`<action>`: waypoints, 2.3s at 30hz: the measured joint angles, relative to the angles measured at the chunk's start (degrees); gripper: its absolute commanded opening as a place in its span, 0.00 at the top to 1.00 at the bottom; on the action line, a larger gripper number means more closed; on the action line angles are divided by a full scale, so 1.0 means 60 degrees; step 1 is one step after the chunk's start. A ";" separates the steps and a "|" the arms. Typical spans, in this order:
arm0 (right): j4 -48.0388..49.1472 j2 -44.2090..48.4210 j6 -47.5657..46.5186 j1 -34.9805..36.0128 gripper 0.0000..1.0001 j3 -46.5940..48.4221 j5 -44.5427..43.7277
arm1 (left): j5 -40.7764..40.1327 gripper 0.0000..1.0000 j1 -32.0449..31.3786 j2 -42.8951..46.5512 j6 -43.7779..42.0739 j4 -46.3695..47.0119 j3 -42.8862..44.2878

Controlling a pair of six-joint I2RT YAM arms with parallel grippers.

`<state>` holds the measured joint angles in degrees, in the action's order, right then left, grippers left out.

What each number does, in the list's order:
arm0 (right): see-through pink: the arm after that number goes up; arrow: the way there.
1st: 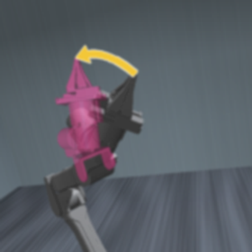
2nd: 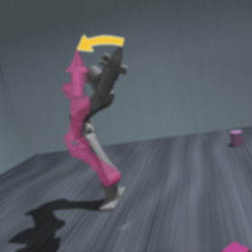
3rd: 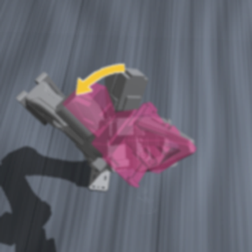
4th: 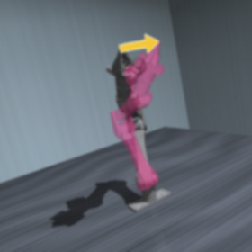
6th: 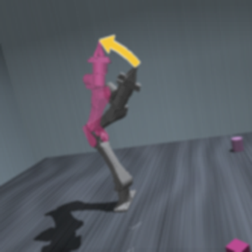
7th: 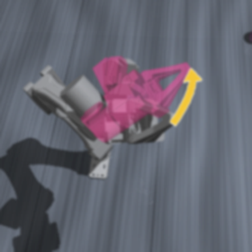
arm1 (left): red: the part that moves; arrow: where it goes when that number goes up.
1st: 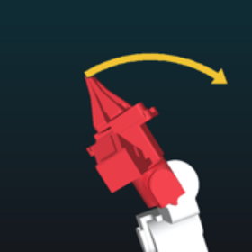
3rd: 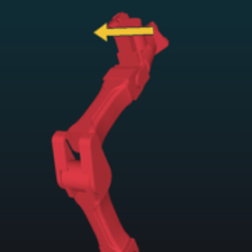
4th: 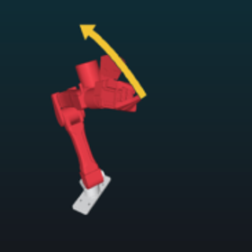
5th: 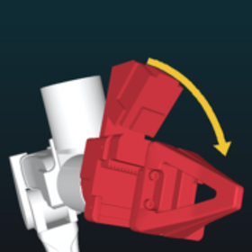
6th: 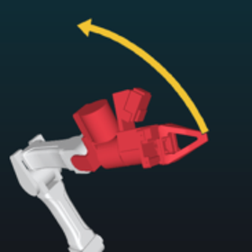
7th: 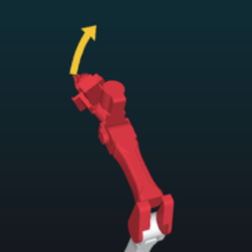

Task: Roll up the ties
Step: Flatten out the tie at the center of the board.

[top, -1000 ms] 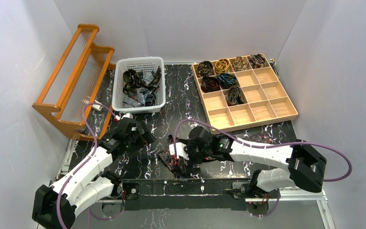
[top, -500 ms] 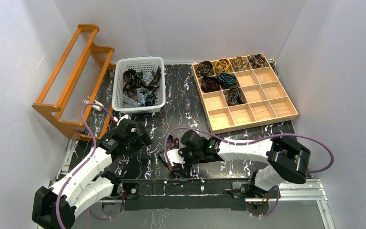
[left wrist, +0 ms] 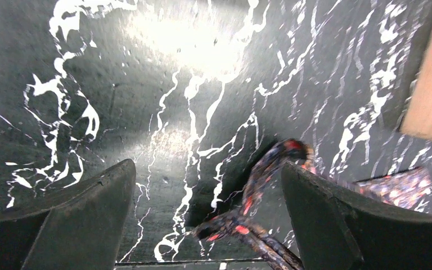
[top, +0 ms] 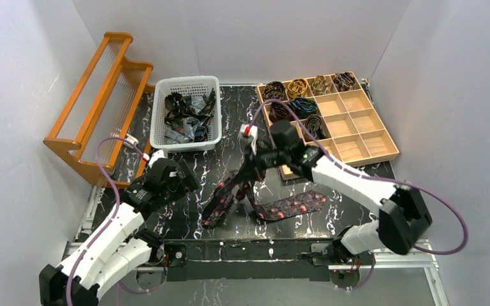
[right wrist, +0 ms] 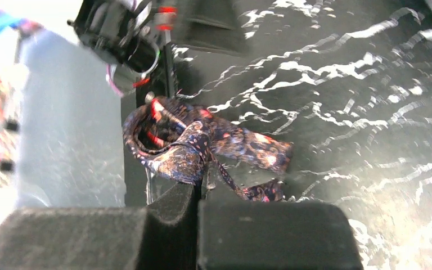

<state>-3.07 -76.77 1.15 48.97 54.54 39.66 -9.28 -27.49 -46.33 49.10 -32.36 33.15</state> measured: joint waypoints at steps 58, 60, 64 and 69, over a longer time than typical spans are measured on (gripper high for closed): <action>-0.7271 -0.6987 0.0546 -0.0867 0.16 0.5920 -0.1461 | -0.4889 1.00 -0.1523 0.1206 -0.1585 -0.1002 0.2404; -0.7147 -0.6925 0.0780 -0.0987 0.14 0.5931 -0.2350 | -0.5176 1.00 -0.1523 0.1246 -0.1563 -0.1475 0.2339; -0.6743 -0.5778 0.1195 -0.1293 0.14 0.5552 -0.4047 | -0.5752 1.00 -0.1523 0.1417 -0.1432 -0.2127 0.2386; -0.5526 -0.2422 0.1523 -0.1366 0.15 0.3122 -0.4360 | -0.5934 1.00 -0.1523 0.1147 -0.1421 -0.2466 0.2597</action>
<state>-36.23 -91.31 10.28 40.77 73.28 13.50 -44.88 -36.62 -39.44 40.58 -47.16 48.73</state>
